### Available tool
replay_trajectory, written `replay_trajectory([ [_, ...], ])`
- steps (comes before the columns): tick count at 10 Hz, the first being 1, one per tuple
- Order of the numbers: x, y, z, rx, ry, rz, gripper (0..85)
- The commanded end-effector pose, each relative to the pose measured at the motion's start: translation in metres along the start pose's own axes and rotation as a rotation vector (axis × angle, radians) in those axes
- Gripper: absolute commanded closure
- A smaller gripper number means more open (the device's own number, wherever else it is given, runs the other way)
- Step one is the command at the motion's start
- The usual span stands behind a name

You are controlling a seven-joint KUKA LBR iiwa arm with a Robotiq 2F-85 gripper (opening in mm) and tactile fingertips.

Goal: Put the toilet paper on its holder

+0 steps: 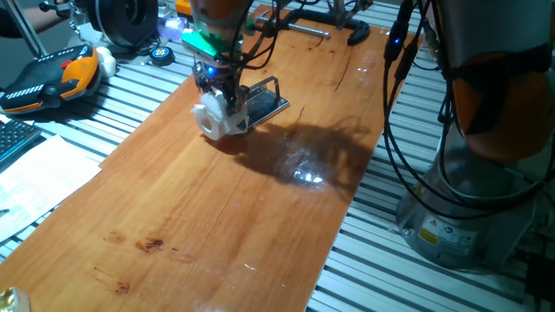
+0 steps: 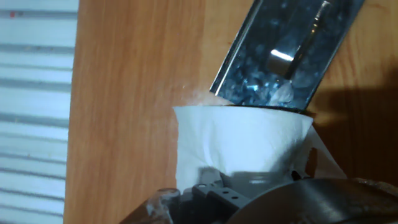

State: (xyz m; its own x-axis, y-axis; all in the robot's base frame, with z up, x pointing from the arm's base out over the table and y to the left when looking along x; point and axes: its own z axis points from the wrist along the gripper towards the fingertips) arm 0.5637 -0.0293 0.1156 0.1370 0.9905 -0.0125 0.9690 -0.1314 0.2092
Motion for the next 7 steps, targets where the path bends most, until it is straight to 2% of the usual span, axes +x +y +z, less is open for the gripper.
replay_trajectory([
  [1,-0.003,0.001,-0.002,0.008,-0.032,0.161,84.3],
  [7,-0.021,-0.003,-0.003,0.005,-0.025,0.147,84.3],
])
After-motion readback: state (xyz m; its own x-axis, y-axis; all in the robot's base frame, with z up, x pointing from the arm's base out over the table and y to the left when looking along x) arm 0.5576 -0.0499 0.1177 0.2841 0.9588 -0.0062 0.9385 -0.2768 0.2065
